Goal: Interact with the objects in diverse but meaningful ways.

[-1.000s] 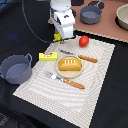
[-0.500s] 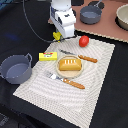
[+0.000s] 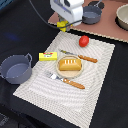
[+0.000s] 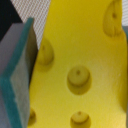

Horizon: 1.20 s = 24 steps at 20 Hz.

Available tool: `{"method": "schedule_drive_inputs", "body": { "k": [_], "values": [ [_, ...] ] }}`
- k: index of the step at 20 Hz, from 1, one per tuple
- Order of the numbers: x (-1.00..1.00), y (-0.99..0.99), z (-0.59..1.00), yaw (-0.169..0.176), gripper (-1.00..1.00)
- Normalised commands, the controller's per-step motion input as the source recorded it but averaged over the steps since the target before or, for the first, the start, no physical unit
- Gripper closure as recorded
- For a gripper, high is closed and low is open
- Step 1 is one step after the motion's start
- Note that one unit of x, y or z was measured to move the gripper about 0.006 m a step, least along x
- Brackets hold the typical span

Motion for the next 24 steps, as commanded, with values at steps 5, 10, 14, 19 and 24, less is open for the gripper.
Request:
{"method": "schedule_drive_inputs", "body": {
  "k": [5, 10, 14, 19, 24],
  "values": [
    [0.78, 0.53, 0.7, 0.036, 1.0],
    [0.89, 0.6, 0.57, 0.012, 1.0],
    [0.92, 0.61, 0.54, 0.001, 1.0],
    [0.94, 0.58, 0.48, 0.0, 1.0],
    [0.95, 0.5, 0.36, 0.0, 1.0]
  ]
}}
